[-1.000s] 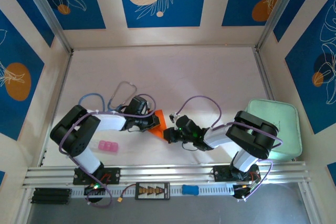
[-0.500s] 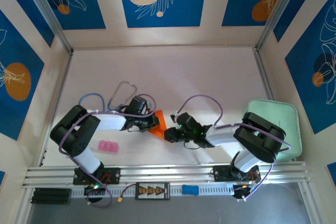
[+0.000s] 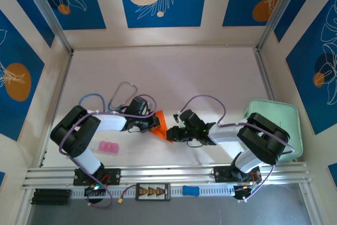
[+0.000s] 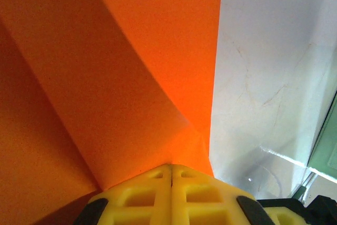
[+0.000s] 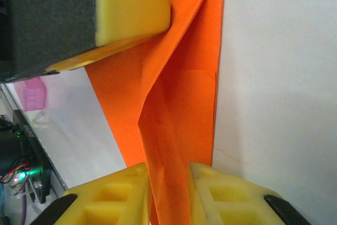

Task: Fold a paper plane with a square sheet of paper (pick it up from the middle)
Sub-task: Fourth fold the wing at the center of the table.

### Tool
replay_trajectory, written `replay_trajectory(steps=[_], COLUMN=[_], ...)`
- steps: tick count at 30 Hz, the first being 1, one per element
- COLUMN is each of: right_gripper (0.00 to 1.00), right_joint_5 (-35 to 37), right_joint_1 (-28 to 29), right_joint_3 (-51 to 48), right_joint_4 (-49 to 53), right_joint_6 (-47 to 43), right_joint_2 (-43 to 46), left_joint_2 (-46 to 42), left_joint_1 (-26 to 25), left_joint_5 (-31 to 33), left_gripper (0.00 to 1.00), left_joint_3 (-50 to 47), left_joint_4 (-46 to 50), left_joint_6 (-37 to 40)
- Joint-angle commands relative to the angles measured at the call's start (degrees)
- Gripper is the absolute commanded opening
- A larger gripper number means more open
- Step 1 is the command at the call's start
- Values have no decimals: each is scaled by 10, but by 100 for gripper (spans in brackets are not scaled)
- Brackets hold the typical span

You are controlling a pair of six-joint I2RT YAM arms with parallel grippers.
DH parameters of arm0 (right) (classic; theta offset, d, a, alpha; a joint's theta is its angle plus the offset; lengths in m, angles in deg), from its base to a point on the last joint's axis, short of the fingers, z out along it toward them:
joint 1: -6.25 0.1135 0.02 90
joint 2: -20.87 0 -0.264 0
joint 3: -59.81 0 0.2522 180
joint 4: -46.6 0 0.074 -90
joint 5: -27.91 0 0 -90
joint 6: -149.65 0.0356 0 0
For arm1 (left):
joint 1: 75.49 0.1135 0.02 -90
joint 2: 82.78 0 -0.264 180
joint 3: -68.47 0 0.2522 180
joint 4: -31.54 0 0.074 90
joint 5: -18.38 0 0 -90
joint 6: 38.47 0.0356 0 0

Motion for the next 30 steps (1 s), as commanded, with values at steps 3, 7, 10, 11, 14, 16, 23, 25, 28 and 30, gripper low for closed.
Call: replay_trajectory(steps=[3,7,10,11,14,16,23,25,28,30], right_gripper=[29,33,33,33,32,31,23,21,20,17], right_joint_5=[-41,-61,-62,-60,-59,-60,-71,-78,-84,-86], right_joint_1=[-13,-15,-17,-18,-21,-24,-29,-30,-30,-30], right_joint_3=[30,55,65,67,67,66,60,57,53,48], right_joint_4=[24,41,47,50,55,54,56,52,43,36], right_joint_6=[-6,-17,-16,-15,-13,-12,0,7,17,23], right_joint_2=[12,-6,-19,-22,-25,-25,-34,-40,-46,-48], left_joint_2=[9,8,8,7,8,7,8,8,7,7], left_joint_1=[-4,-5,-5,-5,-5,-5,-5,-5,-5,-5], left_joint_5=[-7,-7,-7,-7,-7,-8,-8,-9,-8,-9], left_gripper=[4,4,4,4,4,4,4,4,4,4], left_joint_3=[2,2,2,2,1,1,1,1,1,1], left_joint_4=[7,7,6,6,6,5,2,1,2,1], left_joint_6=[14,14,14,14,14,13,12,12,11,12])
